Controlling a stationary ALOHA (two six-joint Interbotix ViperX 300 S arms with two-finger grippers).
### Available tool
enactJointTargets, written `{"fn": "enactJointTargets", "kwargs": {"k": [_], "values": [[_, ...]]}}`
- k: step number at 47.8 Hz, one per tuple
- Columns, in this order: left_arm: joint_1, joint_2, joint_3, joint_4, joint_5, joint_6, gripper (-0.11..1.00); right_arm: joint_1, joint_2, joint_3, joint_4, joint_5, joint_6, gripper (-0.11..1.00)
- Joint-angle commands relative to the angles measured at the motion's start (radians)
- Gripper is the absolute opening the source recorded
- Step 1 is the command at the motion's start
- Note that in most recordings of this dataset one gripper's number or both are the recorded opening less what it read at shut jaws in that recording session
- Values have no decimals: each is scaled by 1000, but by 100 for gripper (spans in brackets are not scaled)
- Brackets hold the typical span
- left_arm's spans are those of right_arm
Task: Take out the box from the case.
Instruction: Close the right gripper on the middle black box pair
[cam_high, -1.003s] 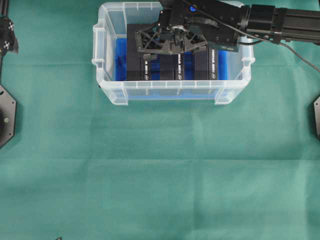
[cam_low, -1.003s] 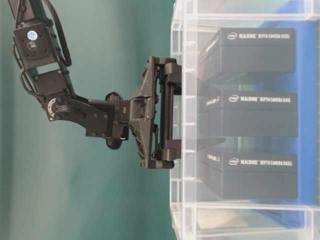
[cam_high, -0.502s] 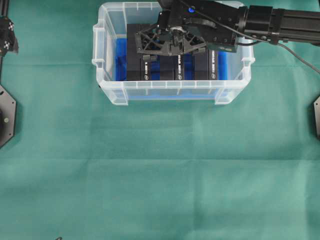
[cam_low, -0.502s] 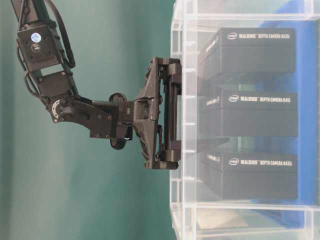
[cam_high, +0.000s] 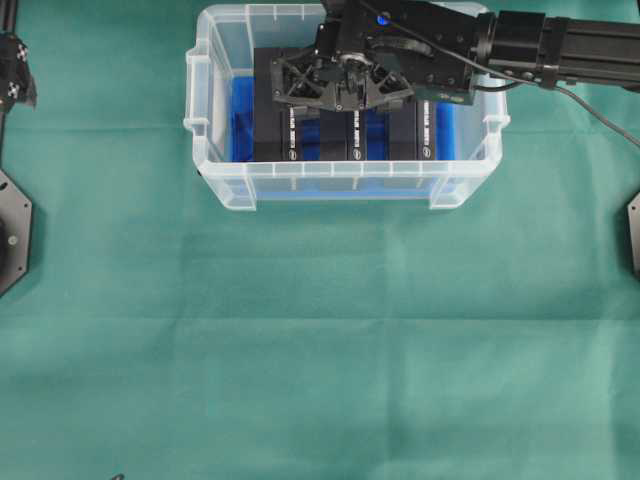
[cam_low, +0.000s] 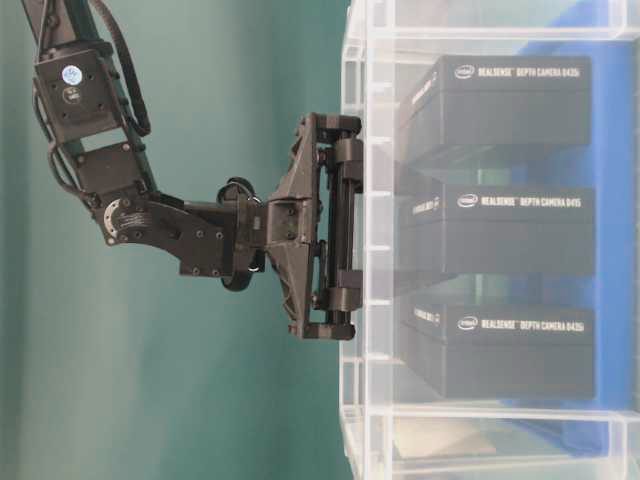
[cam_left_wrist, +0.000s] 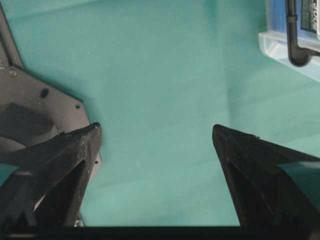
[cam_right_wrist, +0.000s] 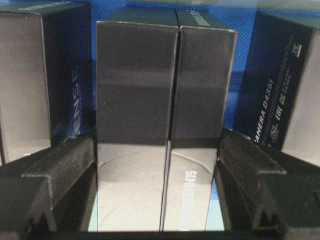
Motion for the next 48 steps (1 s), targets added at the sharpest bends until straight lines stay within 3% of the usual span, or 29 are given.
{"fn": "enactJointTargets", "kwargs": {"k": [1, 29, 48], "values": [[5, -2, -9, 2, -2, -2, 99, 3, -21, -9, -3, -2, 3, 66], [5, 0, -6, 2, -6, -3, 99, 9, -77, -40, -3, 80, 5, 66], [5, -2, -6, 2, -8, 0, 99, 21, -89, -186, -3, 224, 0, 66]]}}
